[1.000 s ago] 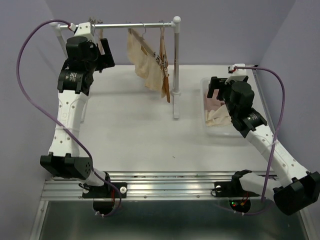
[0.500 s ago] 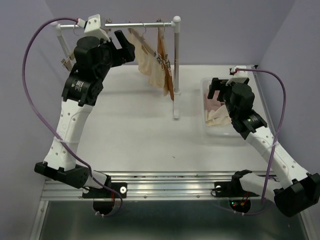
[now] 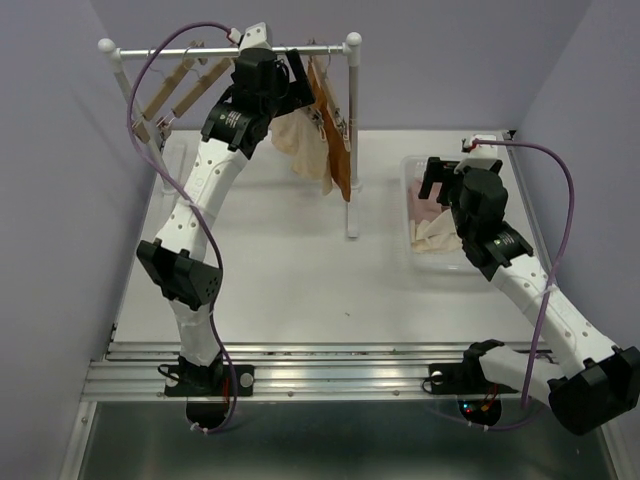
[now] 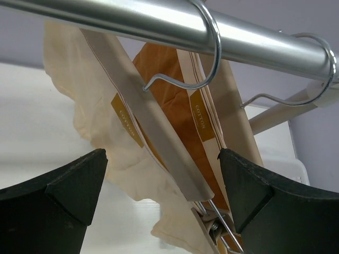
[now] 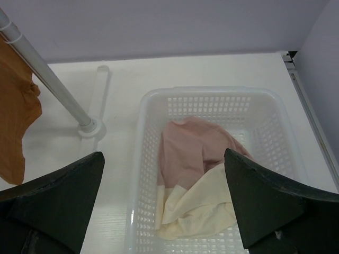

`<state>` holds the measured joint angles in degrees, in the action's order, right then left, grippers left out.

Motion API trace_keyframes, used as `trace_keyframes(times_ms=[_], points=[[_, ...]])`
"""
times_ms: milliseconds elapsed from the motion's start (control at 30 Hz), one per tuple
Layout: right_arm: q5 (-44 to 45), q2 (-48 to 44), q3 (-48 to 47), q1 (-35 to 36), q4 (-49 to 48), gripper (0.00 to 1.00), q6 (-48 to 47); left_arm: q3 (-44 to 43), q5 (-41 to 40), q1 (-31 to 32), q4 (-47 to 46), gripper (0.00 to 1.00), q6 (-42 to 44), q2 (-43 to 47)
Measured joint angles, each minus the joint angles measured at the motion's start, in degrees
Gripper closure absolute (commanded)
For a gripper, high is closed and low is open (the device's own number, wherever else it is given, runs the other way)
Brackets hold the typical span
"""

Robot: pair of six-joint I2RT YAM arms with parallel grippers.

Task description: Remove the underwear clipped to the hanger

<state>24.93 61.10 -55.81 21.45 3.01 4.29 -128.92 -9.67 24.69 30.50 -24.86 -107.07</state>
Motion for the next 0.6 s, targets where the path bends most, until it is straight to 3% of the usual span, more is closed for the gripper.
trace_keyframes(times_ms=[467, 600], points=[[3.1, -1.0, 0.4, 0.0, 0.0, 0.00, -1.1, -8.2, -5.9, 0.2, 0.8, 0.03, -0.8, -7.8], [3.1, -1.8, 0.5, 0.0, 0.0, 0.00, -1.1, -9.4, -5.8, -0.2, 1.3, 0.14, -0.7, -10.6]])
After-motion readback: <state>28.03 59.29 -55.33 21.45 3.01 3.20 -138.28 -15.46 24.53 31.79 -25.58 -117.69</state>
